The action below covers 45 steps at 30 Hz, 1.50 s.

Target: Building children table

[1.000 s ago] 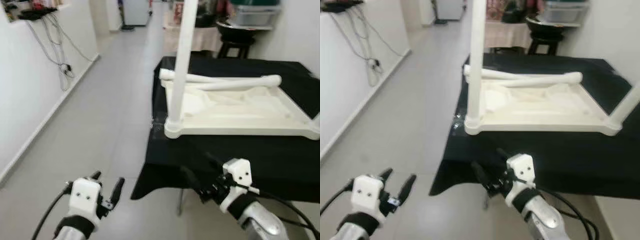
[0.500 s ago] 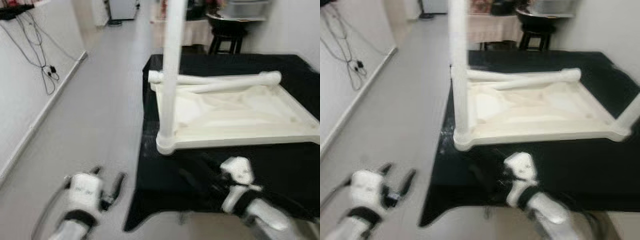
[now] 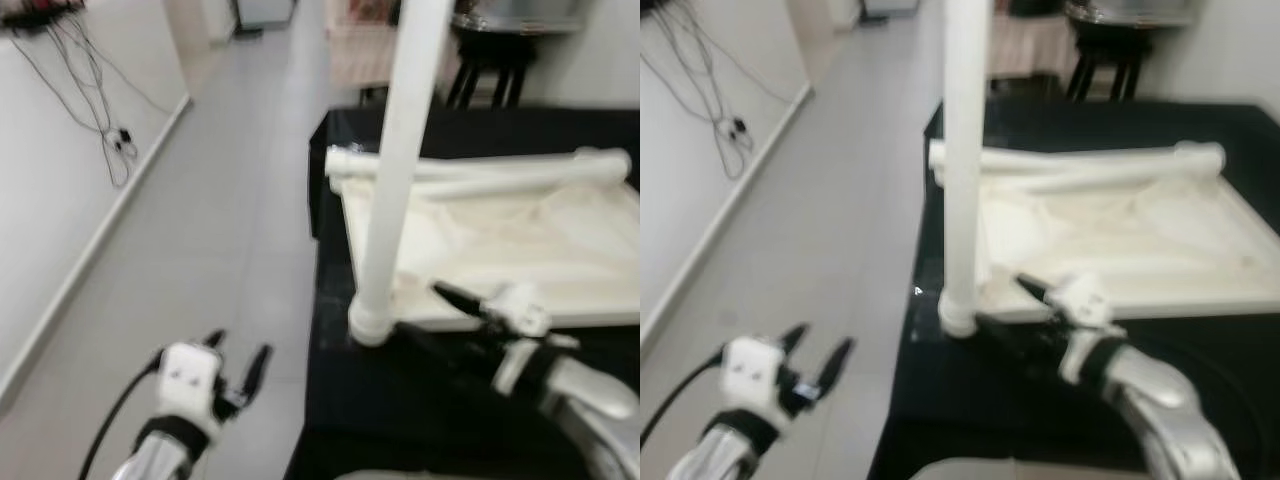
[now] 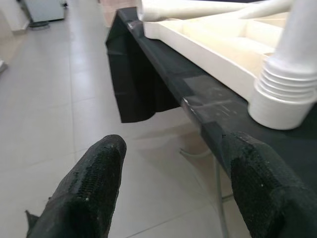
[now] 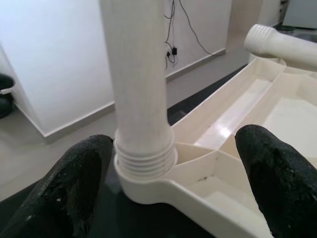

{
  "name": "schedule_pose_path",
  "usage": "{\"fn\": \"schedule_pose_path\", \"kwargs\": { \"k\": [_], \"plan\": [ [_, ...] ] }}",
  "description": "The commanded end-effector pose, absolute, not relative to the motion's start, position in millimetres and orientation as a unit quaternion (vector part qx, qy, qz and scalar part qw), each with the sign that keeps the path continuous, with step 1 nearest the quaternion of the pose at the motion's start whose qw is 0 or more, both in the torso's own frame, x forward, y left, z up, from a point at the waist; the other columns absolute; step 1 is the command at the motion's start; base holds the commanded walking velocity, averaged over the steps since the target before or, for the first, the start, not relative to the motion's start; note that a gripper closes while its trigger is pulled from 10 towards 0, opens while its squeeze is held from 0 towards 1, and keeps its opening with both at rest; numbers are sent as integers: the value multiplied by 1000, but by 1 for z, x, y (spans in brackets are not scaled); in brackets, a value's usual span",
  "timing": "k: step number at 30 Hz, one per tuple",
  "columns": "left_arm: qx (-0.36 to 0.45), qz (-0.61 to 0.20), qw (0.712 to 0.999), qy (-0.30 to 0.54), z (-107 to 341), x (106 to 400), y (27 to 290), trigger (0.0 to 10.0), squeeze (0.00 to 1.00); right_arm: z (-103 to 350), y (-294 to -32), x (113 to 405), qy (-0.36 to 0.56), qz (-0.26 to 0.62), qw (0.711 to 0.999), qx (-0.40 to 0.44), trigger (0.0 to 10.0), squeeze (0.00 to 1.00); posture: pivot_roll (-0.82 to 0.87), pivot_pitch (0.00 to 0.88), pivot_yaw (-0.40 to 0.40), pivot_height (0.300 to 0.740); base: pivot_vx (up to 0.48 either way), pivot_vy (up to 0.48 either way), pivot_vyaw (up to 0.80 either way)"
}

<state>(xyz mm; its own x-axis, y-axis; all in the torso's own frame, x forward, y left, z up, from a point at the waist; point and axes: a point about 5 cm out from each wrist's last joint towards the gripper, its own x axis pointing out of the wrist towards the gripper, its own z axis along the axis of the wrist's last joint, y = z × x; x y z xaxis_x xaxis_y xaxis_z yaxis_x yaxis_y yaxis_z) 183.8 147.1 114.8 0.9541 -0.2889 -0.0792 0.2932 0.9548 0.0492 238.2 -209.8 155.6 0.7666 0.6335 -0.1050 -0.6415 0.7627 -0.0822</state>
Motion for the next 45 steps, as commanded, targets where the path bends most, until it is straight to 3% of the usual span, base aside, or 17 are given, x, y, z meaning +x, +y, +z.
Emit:
{"fn": "schedule_pose_path", "kwargs": {
  "k": [1,9,10,11,19,31,32,33,34,35,45],
  "plan": [
    [36,-168,984,42,114,184,146,10000,0,158,-210,249,32,353,931,-82,10000,0,48,61,-20,740,0,0,0],
    [34,-257,966,26,125,187,131,10000,0,171,-201,269,20,429,899,-90,10000,0,59,60,-20,740,0,0,0],
    [31,-276,960,28,125,188,130,1608,0,174,-195,276,13,446,890,-89,10000,0,65,59,-19,740,0,0,0],
    [25,-297,954,31,125,187,129,0,0,177,-188,285,5,462,882,-91,10000,0,76,56,-19,740,0,0,0],
    [-10,-351,936,35,126,188,131,0,0,184,-169,315,-9,490,868,-86,10000,0,95,61,-27,740,0,0,0],
    [-30,-395,918,34,126,195,128,0,0,175,-173,346,32,509,859,-42,10000,0,107,87,-33,740,0,0,0],
    [-34,-389,920,33,125,197,127,0,0,177,-175,349,30,508,860,-36,4078,0,111,91,-32,740,0,0,0],
    [-34,-389,920,33,125,197,127,0,0,177,-175,349,30,508,860,-36,4078,0,111,91,-32,740,0,0,0],
    [-40,-385,921,34,124,197,125,8588,0,180,-178,351,29,509,860,-30,0,0,113,95,-31,740,0,0,0],
    [-44,-381,923,35,123,197,123,10000,0,183,-182,354,27,507,861,-29,0,0,114,97,-31,740,0,0,0],
    [-50,-365,929,31,123,200,126,10000,0,189,-213,349,21,491,870,-40,0,0,91,117,-25,740,0,0,0]
  ]
}}
